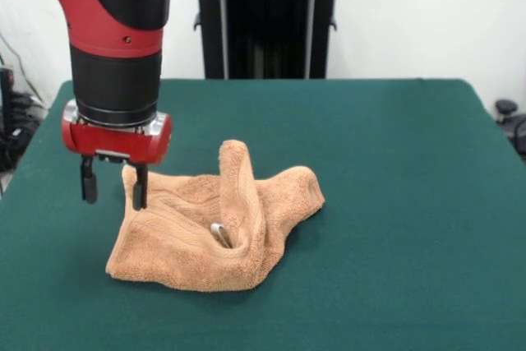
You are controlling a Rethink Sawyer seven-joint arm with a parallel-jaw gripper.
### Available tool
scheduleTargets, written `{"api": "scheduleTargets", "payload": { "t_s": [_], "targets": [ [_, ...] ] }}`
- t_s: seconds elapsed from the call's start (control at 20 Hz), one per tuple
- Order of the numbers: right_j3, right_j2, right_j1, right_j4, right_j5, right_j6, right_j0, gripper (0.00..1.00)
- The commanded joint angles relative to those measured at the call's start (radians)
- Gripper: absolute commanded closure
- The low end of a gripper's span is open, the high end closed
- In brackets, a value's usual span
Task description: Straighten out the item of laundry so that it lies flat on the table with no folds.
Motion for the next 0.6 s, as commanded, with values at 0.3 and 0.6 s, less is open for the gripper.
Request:
{"api": "scheduleTargets", "payload": {
  "t_s": [0.3,0.6],
  "targets": [
    [0.069,0.099,0.101,-0.044,-0.066,0.037,0.033,0.00],
    [0.076,0.093,0.114,-0.045,-0.091,0.045,0.036,0.00]
  ]
}}
